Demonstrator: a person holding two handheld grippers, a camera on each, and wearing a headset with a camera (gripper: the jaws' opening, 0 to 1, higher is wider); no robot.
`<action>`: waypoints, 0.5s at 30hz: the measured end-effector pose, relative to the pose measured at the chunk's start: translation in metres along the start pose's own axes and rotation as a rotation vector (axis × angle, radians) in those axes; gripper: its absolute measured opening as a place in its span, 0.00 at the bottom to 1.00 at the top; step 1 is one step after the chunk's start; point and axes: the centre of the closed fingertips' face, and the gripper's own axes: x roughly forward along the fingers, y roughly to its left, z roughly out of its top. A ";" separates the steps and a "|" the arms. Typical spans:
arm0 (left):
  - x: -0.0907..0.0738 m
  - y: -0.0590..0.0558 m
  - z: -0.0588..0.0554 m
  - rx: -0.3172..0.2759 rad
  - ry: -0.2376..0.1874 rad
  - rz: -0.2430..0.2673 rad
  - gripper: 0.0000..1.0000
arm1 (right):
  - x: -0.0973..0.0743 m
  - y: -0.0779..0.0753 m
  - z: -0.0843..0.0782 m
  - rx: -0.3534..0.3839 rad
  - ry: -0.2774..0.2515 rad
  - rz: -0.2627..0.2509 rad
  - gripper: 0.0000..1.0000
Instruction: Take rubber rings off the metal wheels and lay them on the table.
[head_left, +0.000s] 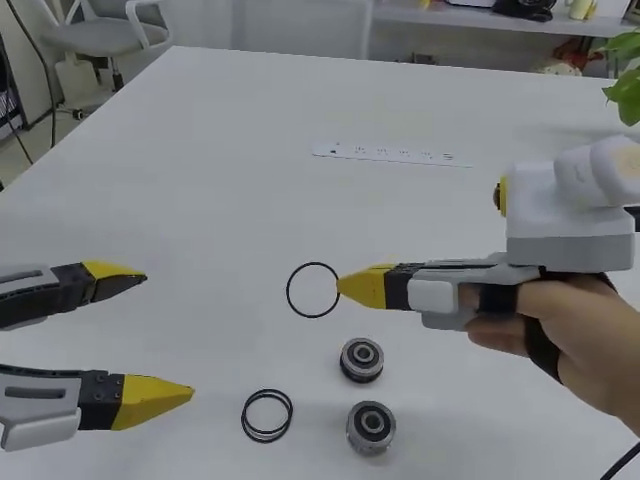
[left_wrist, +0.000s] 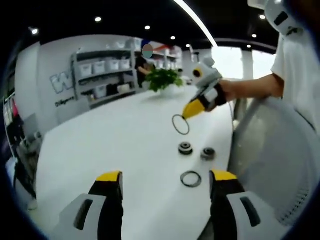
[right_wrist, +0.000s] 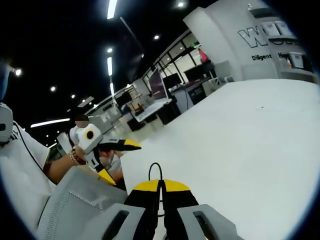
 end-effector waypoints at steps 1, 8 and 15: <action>0.000 0.000 -0.002 -0.004 0.001 0.004 0.71 | 0.001 0.001 -0.002 -0.004 0.009 0.002 0.00; -0.001 -0.004 -0.018 -0.021 0.033 0.009 0.71 | 0.012 0.006 -0.015 -0.014 0.055 0.019 0.00; 0.000 -0.007 -0.024 -0.047 0.034 0.011 0.71 | 0.022 0.005 -0.031 -0.013 0.107 0.025 0.00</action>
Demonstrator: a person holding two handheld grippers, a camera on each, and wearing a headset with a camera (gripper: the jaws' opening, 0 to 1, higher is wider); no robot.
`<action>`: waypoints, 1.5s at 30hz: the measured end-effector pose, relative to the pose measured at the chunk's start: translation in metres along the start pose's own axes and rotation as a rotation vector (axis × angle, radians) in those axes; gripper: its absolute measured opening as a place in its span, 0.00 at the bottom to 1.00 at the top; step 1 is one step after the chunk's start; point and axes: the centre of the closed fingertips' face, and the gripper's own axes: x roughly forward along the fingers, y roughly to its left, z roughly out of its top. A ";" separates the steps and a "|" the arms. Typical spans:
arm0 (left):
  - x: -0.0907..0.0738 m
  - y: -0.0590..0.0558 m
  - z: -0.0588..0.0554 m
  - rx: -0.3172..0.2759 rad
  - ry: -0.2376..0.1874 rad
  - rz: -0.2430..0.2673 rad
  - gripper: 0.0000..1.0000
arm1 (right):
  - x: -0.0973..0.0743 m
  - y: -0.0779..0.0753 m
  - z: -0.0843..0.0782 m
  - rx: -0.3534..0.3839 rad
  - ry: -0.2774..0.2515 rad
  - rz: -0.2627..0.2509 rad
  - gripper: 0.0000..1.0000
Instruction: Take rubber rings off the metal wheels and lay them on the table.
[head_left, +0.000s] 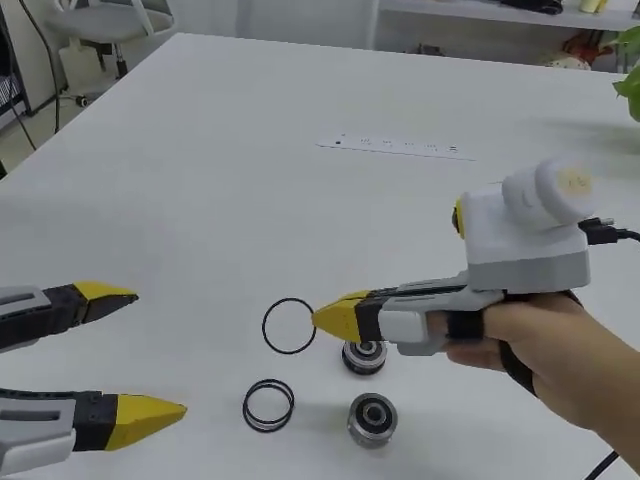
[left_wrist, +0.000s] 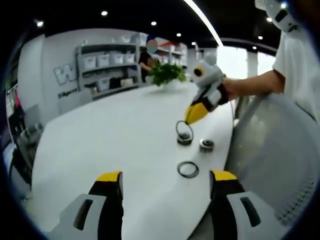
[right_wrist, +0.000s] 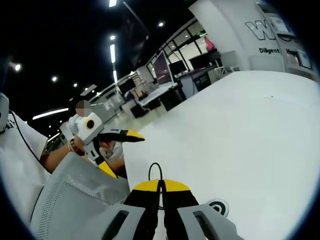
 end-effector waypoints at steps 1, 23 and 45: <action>0.000 0.000 0.000 -0.001 0.001 0.001 0.71 | 0.002 -0.001 -0.001 0.003 0.004 -0.001 0.00; -0.001 -0.001 -0.007 -0.036 0.002 0.008 0.71 | 0.029 -0.006 -0.045 0.005 0.127 -0.023 0.00; -0.006 0.002 0.000 -0.030 -0.016 0.033 0.70 | 0.036 -0.016 -0.056 -0.016 0.157 -0.085 0.00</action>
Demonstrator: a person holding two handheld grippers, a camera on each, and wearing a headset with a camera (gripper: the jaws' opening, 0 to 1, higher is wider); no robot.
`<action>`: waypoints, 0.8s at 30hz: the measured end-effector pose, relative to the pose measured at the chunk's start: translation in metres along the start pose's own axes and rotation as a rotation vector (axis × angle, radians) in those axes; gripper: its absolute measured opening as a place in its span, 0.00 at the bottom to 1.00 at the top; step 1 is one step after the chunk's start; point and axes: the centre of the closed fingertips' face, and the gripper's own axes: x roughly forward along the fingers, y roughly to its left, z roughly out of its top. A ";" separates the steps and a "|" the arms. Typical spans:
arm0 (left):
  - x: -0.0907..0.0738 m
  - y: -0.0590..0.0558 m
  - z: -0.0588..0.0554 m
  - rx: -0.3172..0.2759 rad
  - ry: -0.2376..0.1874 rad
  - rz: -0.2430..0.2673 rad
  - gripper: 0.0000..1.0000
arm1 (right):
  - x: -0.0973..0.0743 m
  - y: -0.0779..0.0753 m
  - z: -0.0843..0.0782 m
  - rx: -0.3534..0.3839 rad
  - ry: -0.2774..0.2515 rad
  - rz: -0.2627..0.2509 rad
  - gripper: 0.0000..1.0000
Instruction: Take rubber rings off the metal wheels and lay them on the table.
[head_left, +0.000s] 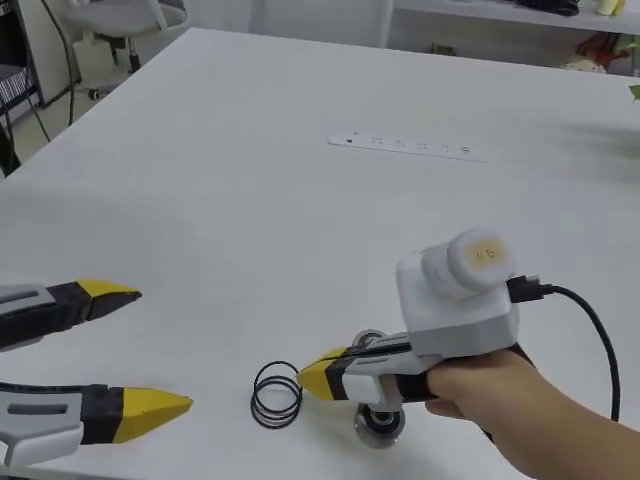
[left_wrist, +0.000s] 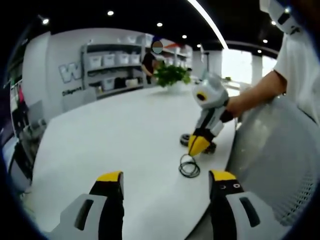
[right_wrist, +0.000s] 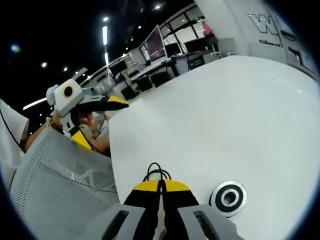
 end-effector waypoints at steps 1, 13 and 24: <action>0.000 0.000 0.000 0.001 0.001 0.000 0.70 | 0.000 -0.001 0.000 0.000 0.000 -0.005 0.00; 0.003 0.000 -0.002 0.002 0.009 -0.007 0.69 | 0.001 -0.006 -0.005 -0.013 0.021 -0.027 0.00; 0.002 0.000 -0.004 0.003 0.015 -0.003 0.69 | 0.003 -0.007 -0.010 -0.027 0.044 -0.039 0.02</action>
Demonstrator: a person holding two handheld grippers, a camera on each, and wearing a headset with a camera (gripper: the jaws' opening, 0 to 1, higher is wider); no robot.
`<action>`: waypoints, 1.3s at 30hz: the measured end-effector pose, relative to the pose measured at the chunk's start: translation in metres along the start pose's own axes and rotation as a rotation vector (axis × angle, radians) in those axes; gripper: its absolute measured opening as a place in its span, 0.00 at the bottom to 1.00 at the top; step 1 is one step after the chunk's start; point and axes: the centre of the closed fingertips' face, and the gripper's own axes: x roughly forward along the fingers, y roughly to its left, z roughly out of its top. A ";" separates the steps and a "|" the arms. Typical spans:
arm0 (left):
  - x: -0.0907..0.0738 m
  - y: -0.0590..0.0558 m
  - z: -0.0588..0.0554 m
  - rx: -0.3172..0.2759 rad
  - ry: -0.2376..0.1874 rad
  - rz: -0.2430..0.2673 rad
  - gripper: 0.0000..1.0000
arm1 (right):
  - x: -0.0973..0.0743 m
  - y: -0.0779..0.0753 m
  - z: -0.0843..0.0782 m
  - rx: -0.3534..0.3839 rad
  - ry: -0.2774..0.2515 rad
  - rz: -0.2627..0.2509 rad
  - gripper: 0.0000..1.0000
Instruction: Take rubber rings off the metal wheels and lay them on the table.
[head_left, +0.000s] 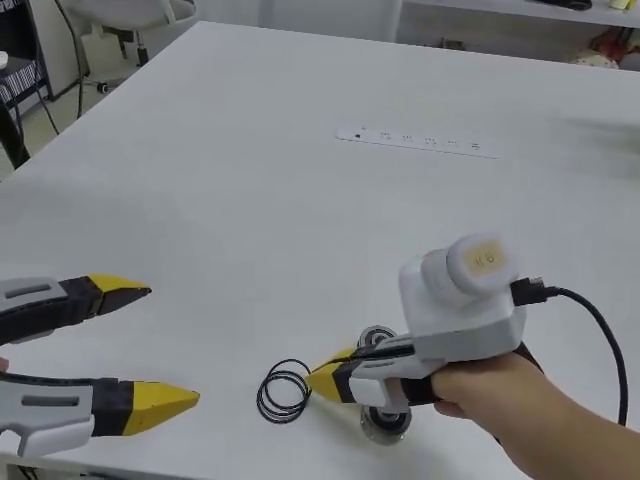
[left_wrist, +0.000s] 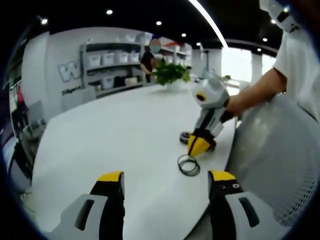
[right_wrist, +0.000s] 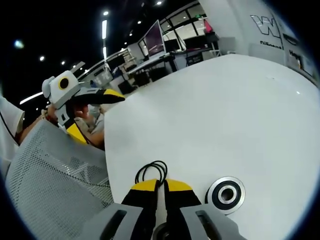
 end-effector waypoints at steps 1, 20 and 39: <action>0.000 0.000 0.000 0.000 0.002 -0.001 0.69 | 0.000 0.000 0.000 -0.003 0.002 0.000 0.03; 0.005 -0.001 0.007 0.023 -0.001 -0.024 0.69 | -0.011 -0.002 0.007 -0.068 -0.003 -0.016 0.21; 0.006 0.004 0.018 0.031 -0.035 -0.040 0.70 | -0.058 0.003 0.017 -0.217 0.025 0.001 0.38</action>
